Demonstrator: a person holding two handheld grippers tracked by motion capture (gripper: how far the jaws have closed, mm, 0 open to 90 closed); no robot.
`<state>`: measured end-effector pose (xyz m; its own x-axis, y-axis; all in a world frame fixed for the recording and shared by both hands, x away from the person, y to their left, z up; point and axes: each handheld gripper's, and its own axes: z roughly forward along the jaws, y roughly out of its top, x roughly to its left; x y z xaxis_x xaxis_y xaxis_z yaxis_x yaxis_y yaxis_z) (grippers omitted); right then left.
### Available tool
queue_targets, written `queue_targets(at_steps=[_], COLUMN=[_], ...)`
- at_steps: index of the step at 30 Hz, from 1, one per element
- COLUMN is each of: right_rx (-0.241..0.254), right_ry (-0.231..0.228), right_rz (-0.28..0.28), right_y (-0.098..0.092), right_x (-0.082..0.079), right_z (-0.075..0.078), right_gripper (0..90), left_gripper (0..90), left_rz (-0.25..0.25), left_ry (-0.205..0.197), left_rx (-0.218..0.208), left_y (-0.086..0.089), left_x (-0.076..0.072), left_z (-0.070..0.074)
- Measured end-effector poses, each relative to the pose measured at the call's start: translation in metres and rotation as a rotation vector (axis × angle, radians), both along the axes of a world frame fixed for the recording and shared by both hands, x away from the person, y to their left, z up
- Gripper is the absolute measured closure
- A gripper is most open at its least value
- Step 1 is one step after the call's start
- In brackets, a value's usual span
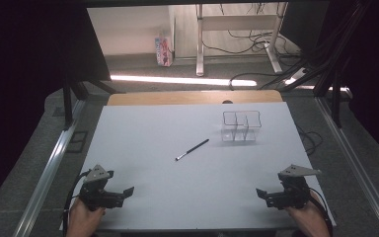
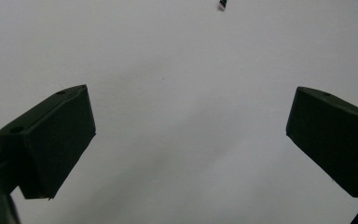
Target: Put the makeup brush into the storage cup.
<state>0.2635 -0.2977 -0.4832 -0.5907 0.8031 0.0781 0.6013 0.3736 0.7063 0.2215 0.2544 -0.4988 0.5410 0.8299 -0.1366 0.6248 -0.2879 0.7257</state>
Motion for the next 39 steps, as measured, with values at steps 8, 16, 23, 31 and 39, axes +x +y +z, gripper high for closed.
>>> queue_targets(at_steps=[8, 16, 23, 31, 39], right_rx=[-0.043, -0.056, -0.044, -0.027, -0.031], right_ry=[-0.015, -0.011, -0.013, -0.01, -0.011], right_rz=[0.044, 0.05, 0.057, 0.066, 0.064], right_y=[0.006, 0.005, 0.005, 0.007, 0.005], right_x=[-0.002, -0.002, -0.003, -0.004, -0.004], right_z=[0.0, 0.0, 0.002, 0.003, 0.004], right_gripper=[0.0, 0.0, 0.0, 0.0, 0.0], left_gripper=[1.0, 1.3, 0.5, 0.3, 0.1], left_rz=[-0.007, -0.011, -0.004, 0.001, -0.014], left_ry=[0.014, 0.016, 0.022, 0.02, 0.056], left_rx=[0.042, 0.022, 0.015, 0.023, 0.028], left_y=[-0.002, -0.002, -0.001, -0.005, -0.012], left_x=[0.0, 0.001, 0.001, 0.002, 0.008], left_z=[-0.001, -0.001, 0.0, 0.005, 0.007])
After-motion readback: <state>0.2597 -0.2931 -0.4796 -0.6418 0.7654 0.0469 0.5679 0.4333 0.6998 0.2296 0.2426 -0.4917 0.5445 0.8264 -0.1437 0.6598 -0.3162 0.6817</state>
